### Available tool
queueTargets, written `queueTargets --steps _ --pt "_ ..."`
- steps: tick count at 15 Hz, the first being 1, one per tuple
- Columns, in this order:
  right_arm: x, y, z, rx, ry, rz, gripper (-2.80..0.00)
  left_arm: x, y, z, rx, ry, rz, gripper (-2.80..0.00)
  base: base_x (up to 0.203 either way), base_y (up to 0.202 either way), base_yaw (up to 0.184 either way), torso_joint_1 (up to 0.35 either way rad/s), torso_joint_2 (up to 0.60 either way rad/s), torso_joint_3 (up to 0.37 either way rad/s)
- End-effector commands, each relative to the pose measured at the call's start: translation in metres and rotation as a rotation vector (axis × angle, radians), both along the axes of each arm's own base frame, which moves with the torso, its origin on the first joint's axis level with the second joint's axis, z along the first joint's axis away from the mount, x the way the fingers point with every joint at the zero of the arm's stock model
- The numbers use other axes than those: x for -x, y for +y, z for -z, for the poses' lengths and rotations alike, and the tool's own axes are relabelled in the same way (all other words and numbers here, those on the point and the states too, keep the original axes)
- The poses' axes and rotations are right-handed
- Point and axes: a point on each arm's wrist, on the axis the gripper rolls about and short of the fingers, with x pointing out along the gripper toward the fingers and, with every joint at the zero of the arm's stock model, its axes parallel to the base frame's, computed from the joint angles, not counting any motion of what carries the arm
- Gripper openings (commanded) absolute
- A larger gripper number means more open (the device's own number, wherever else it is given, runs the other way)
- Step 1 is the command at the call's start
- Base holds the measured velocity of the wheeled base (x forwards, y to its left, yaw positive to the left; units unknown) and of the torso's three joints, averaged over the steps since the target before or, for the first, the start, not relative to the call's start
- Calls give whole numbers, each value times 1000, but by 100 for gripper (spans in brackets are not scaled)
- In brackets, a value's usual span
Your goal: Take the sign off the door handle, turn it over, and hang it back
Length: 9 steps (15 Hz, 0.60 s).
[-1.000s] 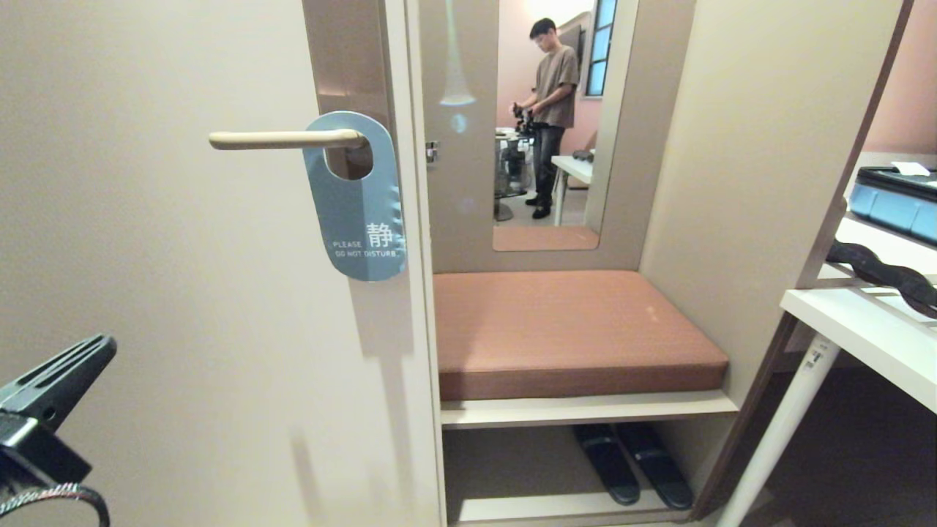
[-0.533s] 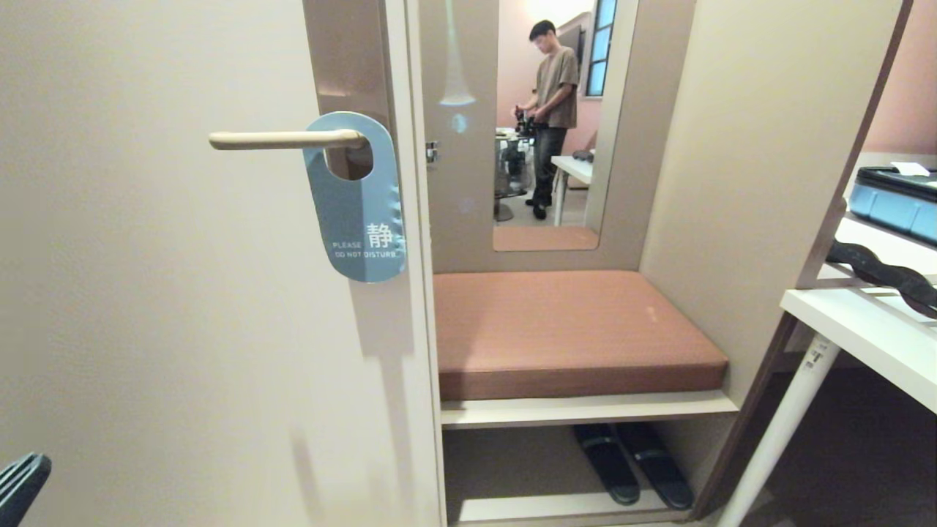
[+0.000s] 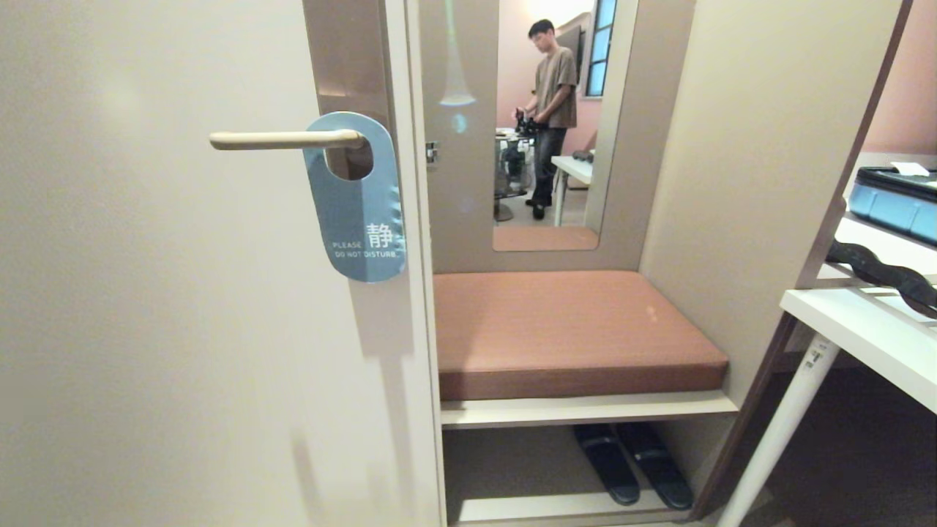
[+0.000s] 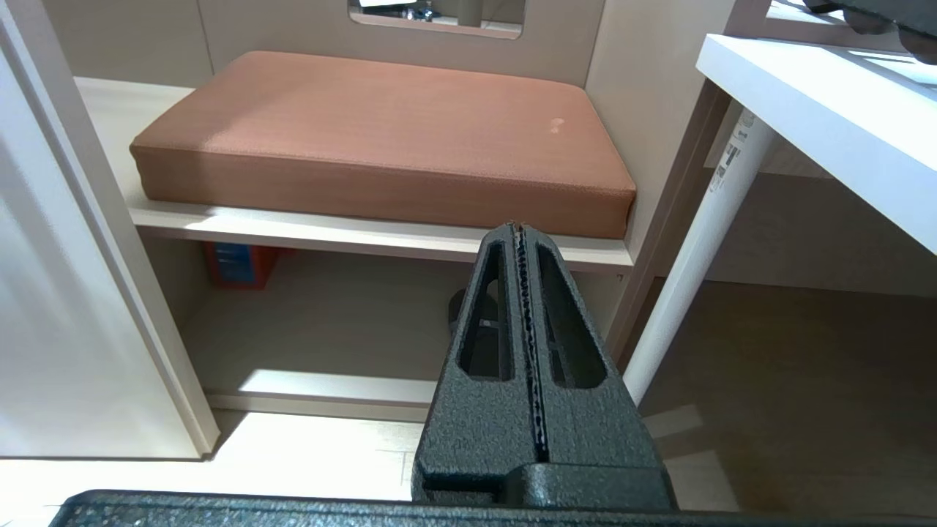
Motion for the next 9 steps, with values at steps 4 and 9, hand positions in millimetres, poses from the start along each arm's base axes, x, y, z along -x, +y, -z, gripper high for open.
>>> queueTargets --steps 4,9 --pt "0 0 0 0 0 -1 -280 5 0 5 11 -25 -2 -280 0 0 0 0 0 0" --pt "0 0 0 0 0 -1 -280 5 0 5 27 -28 -7 -280 0 0 0 0 0 0"
